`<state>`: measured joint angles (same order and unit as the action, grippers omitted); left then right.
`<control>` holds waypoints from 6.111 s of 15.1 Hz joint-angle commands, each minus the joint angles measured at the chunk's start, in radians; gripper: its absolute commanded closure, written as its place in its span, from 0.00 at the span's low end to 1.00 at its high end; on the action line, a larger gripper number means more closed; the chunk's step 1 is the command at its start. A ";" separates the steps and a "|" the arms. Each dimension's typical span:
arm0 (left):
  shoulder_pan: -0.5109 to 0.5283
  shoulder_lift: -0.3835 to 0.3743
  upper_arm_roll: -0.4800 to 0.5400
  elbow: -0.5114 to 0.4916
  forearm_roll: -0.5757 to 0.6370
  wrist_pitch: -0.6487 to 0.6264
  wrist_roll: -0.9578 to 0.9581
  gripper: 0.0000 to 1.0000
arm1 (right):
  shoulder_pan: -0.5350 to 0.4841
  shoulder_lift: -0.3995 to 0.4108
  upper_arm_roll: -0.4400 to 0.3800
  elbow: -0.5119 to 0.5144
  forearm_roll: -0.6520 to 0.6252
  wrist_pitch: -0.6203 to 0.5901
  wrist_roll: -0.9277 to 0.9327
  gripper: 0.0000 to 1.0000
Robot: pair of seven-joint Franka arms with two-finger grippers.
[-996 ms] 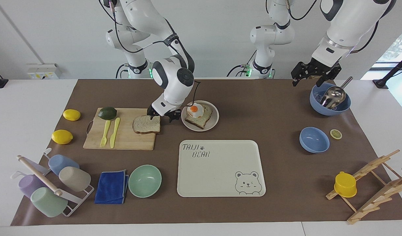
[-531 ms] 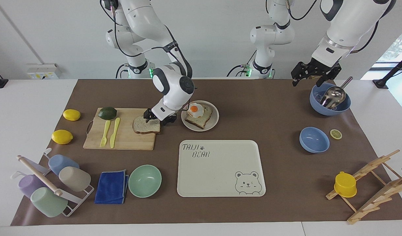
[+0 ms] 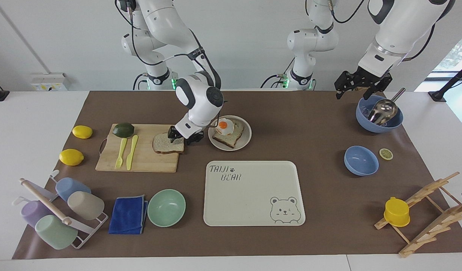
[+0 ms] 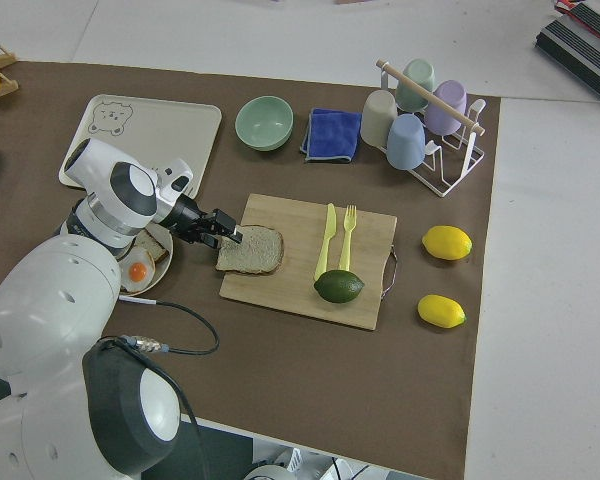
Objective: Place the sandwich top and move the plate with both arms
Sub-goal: 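Reach the right gripper to the bread slice on the cutting board and grasp it, then carry the bread slice with the right gripper over the egg plate, then lower the bread onto the egg and open the right gripper, then withdraw the right gripper to rest while the left gripper starts reaching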
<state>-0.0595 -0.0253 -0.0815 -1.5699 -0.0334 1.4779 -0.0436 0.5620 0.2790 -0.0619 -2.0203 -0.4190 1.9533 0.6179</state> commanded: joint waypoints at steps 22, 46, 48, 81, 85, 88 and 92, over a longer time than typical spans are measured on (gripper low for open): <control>0.003 -0.025 0.000 -0.028 0.017 0.012 0.007 0.00 | 0.042 0.006 0.002 -0.032 -0.086 -0.028 0.003 1.00; 0.003 -0.025 0.000 -0.028 0.015 0.012 0.007 0.00 | 0.121 0.092 0.195 0.338 0.253 -0.090 0.094 1.00; 0.003 -0.025 0.000 -0.028 0.015 0.012 0.007 0.00 | 0.118 0.085 0.195 0.284 0.279 -0.009 0.124 1.00; -0.045 -0.125 -0.012 -0.235 0.001 0.097 -0.024 0.00 | -0.495 -0.213 -0.051 0.486 0.416 -0.438 -0.550 0.00; -0.172 -0.196 -0.012 -0.436 -0.033 0.252 -0.175 0.00 | -0.467 -0.256 -0.102 0.434 0.434 -0.446 -0.652 0.00; -0.262 -0.183 -0.012 -0.524 -0.036 0.376 -0.272 0.00 | -0.453 -0.294 -0.107 0.382 0.427 -0.421 -0.629 0.00; -0.329 -0.153 -0.012 -0.584 -0.062 0.473 -0.323 0.00 | -0.502 -0.293 -0.084 0.382 0.420 -0.413 -0.632 0.00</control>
<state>-0.3632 -0.1699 -0.1106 -2.1155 -0.0822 1.9066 -0.3478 0.0943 0.0101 -0.1583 -1.6050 -0.0074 1.5179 -0.0067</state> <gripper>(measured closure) 0.000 0.000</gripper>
